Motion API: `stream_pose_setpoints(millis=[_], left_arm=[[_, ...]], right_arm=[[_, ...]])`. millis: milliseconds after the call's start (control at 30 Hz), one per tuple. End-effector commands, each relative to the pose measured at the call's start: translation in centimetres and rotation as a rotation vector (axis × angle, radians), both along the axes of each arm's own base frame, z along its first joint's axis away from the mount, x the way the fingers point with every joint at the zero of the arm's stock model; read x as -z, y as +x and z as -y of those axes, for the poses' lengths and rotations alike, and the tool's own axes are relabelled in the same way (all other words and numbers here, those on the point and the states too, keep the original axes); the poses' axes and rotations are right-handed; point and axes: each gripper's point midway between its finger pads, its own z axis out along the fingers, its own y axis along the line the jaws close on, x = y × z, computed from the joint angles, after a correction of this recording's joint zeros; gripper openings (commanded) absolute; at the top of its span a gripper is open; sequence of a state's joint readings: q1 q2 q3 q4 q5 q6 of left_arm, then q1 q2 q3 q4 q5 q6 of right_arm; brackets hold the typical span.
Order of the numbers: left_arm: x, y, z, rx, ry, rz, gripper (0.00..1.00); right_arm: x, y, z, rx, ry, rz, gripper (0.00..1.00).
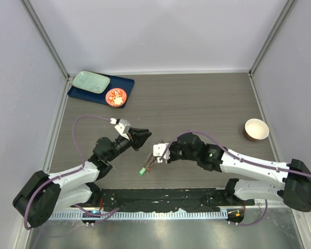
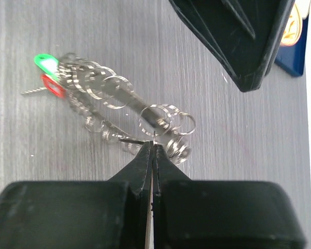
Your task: Put the keys on the keyring
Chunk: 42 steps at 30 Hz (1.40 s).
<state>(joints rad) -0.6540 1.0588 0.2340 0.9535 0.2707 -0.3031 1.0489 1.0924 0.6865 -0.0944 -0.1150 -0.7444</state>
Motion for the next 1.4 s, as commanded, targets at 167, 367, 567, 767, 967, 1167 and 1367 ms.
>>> stream_pose_setpoints(millis=[167, 367, 567, 767, 967, 1167, 1367], left_arm=[[-6.1, 5.3, -5.0, -0.399, -0.078, 0.01, 0.64], [-9.2, 5.9, -9.8, -0.641, -0.073, -0.012, 0.94], [-9.3, 5.0, -11.5, -0.688, -0.052, -0.043, 1.0], [-5.7, 4.0, -11.4, -0.67, -0.055, -0.19, 1.0], [-2.3, 2.9, -11.8, -0.689, -0.075, -0.351, 1.0], [-0.9, 1.2, -12.7, -0.703, -0.09, -0.456, 1.0], [-1.4, 0.2, -16.0, -0.848, -0.086, -0.481, 1.0]], right_arm=[[-7.9, 11.1, 0.0, 0.292, 0.26, 0.046, 0.01], [-11.7, 20.2, 3.4, 0.593, 0.345, 0.078, 0.01], [-9.3, 22.3, 4.4, 0.73, 0.395, -0.078, 0.01], [-0.5, 18.8, 5.7, 0.823, 0.325, -0.322, 0.01], [6.5, 13.0, 7.0, 0.92, 0.278, -0.622, 0.01], [7.8, 8.7, 8.2, 0.951, 0.33, -0.773, 0.15], [4.4, 9.1, 9.3, 1.001, 0.438, -0.718, 0.58]])
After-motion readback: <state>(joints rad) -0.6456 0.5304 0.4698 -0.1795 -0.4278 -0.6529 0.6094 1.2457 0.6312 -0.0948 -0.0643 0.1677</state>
